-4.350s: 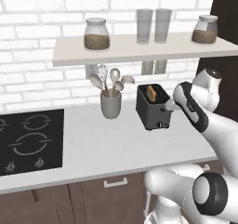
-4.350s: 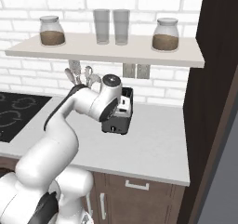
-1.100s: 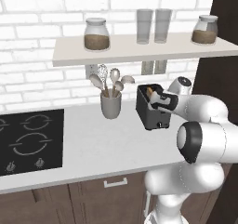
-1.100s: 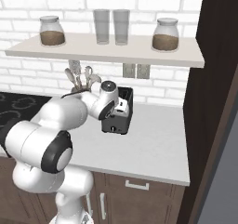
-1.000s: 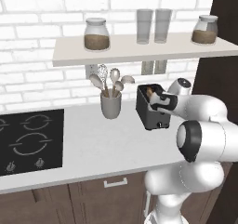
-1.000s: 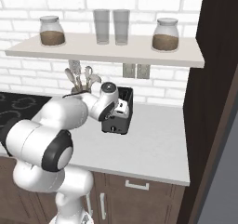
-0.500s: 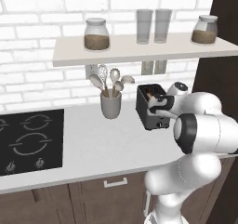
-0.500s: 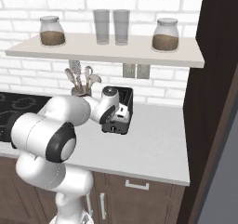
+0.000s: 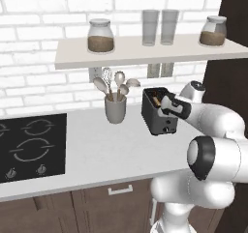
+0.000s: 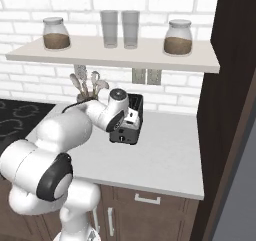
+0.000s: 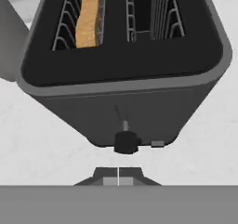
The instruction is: Start the toaster. Once the lever pops up, take the bread to the plate on the dining counter.
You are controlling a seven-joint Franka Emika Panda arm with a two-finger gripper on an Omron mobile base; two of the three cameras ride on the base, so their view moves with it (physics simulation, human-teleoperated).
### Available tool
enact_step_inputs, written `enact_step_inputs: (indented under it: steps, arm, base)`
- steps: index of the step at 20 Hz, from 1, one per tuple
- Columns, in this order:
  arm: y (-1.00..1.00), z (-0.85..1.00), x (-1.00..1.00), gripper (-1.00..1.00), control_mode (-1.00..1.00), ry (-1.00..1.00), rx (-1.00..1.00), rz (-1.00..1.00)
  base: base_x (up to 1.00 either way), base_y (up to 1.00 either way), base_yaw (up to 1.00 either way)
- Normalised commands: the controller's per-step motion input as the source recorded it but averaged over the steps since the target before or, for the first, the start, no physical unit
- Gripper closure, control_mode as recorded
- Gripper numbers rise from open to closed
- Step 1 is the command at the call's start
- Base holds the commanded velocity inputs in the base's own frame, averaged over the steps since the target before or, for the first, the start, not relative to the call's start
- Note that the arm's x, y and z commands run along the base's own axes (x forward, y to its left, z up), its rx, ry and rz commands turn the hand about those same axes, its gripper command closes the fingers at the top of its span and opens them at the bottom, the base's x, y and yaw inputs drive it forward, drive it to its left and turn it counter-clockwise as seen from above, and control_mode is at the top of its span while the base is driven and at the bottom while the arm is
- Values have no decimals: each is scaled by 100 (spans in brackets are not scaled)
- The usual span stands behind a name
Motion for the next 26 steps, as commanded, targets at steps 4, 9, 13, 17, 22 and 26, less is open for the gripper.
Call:
enact_step_inputs:
  steps: [4,9,13,17,22,26]
  arm:
    - [18,78,-79,100,-100,-34,0,0]
    - [12,99,-14,100,-100,-12,0,0]
    - [16,84,0,100,-100,-1,-1,0]
    - [1,18,0,-100,-100,-8,-10,0]
    - [0,3,0,-100,-100,0,-7,-1]
    - [0,-8,9,-100,-100,0,-8,-1]
  base:
    - [0,0,0]
    - [0,0,0]
    - [0,0,0]
    - [0,0,0]
    - [0,0,0]
    - [0,0,0]
